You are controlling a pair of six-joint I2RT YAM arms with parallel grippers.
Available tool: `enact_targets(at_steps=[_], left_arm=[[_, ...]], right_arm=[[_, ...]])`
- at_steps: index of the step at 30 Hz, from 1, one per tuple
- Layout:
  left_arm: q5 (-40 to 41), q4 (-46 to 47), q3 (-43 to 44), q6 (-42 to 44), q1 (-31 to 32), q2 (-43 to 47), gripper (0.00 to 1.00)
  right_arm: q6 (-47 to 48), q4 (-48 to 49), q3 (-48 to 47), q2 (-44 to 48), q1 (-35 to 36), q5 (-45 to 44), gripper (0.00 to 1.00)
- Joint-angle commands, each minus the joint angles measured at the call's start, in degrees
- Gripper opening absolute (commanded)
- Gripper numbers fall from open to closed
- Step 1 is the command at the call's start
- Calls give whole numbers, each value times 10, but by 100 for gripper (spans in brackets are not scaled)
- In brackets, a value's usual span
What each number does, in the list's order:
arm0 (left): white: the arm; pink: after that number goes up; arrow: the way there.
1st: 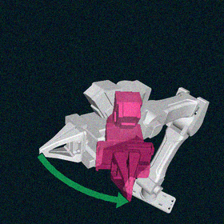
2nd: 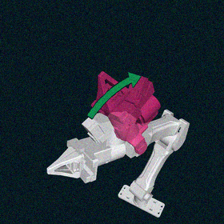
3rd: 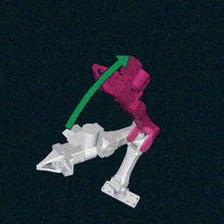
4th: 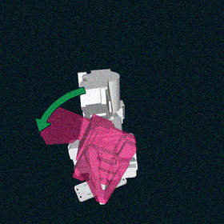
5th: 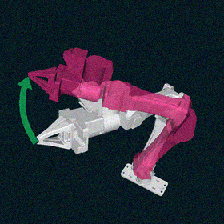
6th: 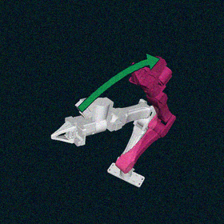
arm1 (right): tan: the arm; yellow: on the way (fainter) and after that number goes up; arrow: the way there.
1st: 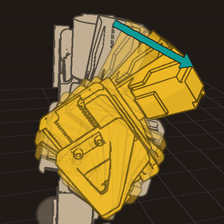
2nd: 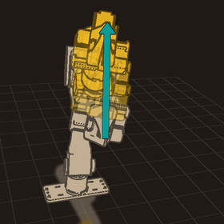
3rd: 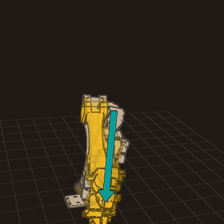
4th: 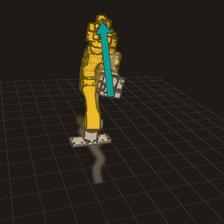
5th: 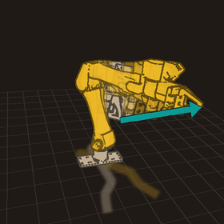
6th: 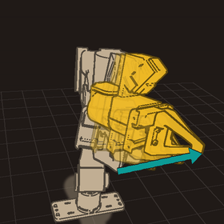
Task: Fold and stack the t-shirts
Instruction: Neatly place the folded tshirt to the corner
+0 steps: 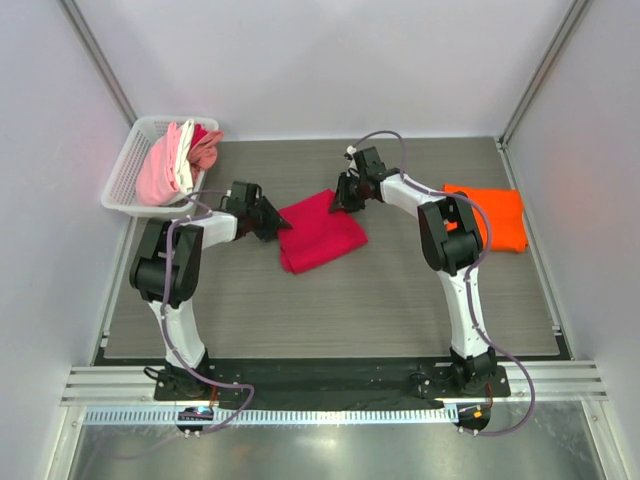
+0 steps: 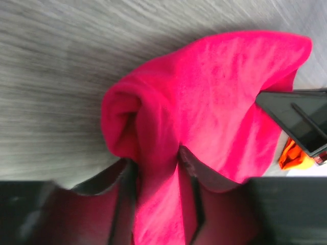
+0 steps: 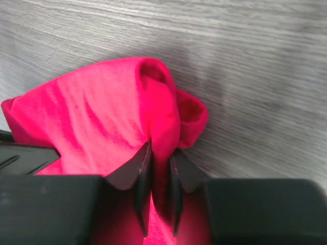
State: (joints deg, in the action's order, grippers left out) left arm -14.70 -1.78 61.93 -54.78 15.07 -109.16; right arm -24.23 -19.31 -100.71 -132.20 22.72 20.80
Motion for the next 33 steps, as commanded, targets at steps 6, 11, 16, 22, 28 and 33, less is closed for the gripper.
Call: enact_targets(at_steps=[6, 11, 16, 22, 28, 33], left_arm=[[56, 15, 28, 3, 31, -43, 0], [92, 15, 49, 19, 86, -12, 0], [121, 39, 100, 17, 159, -5, 0], [134, 82, 227, 5, 257, -52, 0], [111, 104, 431, -26, 331, -183, 0], [81, 97, 676, -76, 351, -384, 0]], right_arm=[[0, 3, 21, 66, 7, -85, 1], [-16, 15, 100, 177, -7, -148, 1], [-61, -5, 195, 303, -88, -169, 1], [-58, -67, 273, 453, -205, -233, 1], [-30, -120, 289, 495, -375, -231, 1], [-38, -122, 273, 468, -445, -222, 1]])
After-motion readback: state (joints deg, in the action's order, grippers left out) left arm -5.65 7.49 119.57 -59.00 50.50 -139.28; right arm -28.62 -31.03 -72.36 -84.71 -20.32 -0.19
